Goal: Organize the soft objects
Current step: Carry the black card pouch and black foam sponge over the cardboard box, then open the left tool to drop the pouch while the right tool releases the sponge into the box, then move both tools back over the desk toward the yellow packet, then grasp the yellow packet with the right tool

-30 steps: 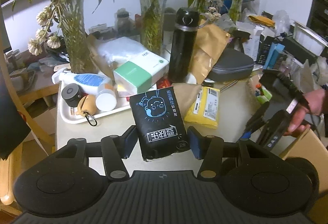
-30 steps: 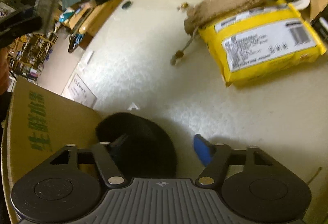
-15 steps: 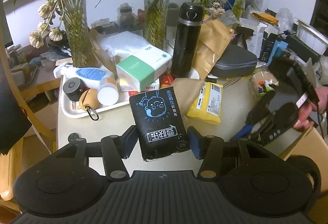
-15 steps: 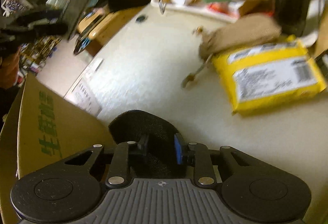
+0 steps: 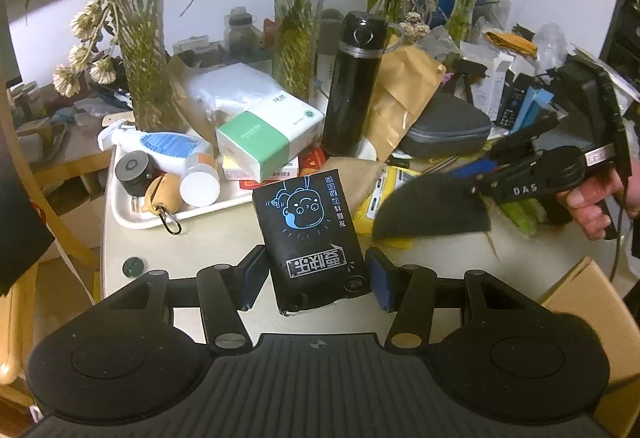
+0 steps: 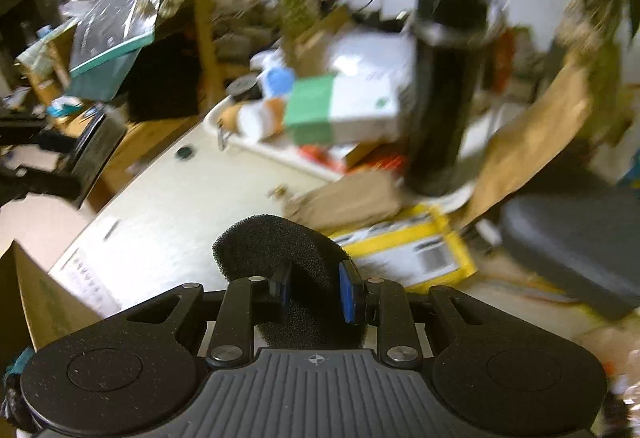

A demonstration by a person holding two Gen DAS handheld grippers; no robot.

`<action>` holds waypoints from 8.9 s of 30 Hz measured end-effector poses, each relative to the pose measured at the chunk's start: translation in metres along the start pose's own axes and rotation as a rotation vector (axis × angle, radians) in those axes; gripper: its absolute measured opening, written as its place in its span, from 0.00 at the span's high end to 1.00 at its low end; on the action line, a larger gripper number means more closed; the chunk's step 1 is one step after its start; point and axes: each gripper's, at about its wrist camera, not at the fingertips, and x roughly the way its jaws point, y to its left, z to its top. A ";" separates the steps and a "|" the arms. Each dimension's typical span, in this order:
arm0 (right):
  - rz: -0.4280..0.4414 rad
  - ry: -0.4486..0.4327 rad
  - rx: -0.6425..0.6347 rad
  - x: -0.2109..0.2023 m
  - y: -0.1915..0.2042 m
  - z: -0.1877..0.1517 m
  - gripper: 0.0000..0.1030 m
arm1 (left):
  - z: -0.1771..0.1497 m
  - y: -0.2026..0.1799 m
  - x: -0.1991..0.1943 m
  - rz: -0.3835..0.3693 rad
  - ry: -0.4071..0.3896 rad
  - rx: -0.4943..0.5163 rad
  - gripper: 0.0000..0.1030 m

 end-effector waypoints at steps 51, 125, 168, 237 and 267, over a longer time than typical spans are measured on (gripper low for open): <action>-0.027 -0.225 0.212 -0.212 0.114 -0.067 0.73 | -0.059 -0.077 -0.102 -0.041 0.187 0.037 0.33; -0.081 0.013 0.329 -0.130 0.106 -0.094 0.01 | -0.104 -0.054 -0.103 -0.034 0.116 -0.170 0.30; -0.322 -0.199 0.260 -0.149 0.055 -0.029 0.00 | -0.003 -0.027 -0.088 0.058 -0.129 -0.118 0.30; -0.026 0.212 0.157 0.100 -0.017 -0.035 0.84 | -0.028 0.026 -0.022 0.141 -0.027 -0.211 0.30; -0.168 0.155 0.169 0.052 -0.031 -0.048 0.00 | -0.029 0.024 -0.021 0.144 -0.011 -0.212 0.30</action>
